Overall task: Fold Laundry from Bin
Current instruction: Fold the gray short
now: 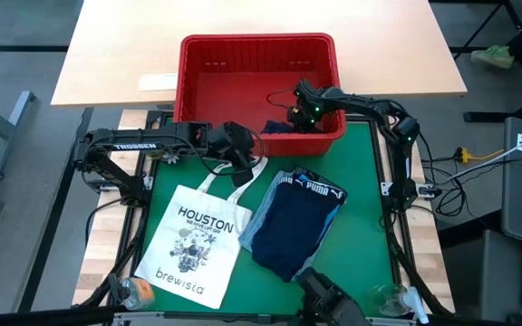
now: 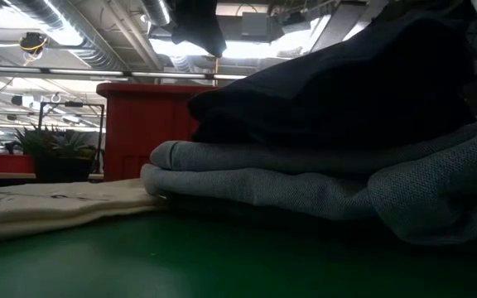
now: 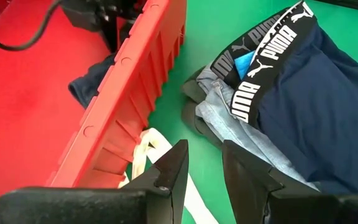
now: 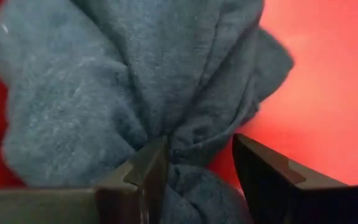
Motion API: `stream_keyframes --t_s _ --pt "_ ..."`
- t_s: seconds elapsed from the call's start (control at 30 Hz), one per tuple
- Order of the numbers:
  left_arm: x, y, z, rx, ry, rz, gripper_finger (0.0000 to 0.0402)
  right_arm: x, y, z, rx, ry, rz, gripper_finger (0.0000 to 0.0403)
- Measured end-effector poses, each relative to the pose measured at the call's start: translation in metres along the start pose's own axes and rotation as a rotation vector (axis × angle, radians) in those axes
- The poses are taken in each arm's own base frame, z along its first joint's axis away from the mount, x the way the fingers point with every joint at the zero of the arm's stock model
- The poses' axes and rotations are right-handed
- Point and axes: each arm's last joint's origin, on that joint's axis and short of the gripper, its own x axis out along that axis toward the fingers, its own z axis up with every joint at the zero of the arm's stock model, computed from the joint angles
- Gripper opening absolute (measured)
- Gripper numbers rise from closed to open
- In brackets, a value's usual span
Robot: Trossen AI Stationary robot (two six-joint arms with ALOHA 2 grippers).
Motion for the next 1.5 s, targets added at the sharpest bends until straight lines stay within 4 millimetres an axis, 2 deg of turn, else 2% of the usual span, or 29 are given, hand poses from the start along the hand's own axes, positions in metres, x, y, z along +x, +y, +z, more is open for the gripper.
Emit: stream_keyframes --t_s 0.17,0.67,0.93,1.1,1.23,1.47,1.5 --pt "0.0 0.0 0.0 0.0 0.0 0.0 0.0094 0.013 -0.002 -0.006 0.01 0.051 0.002 0.0182" --pt "0.0 0.002 0.0 -0.003 -0.003 0.019 0.0094 0.015 -0.004 -0.005 0.001 0.043 -0.014 0.0182" --pt "0.0 0.002 0.0 -0.003 -0.003 0.019 0.0094 0.027 -0.004 -0.01 -0.008 0.062 0.043 0.0182" --pt "0.0 0.002 0.0 -0.003 -0.003 0.019 0.0094 0.028 -0.004 -0.01 -0.007 0.045 0.062 0.0178" --pt "0.0 0.002 0.0 -0.003 -0.004 0.018 0.0094 0.028 -0.003 -0.008 -0.012 0.018 0.094 0.0143" --pt "0.0 0.002 0.0 -0.003 -0.004 0.018 0.0094 0.029 0.001 -0.006 -0.037 -0.029 0.148 0.0021" --pt "0.0 0.002 0.0 -0.003 -0.004 0.018 0.0094 0.029 0.001 -0.006 -0.037 -0.036 0.153 0.0013"
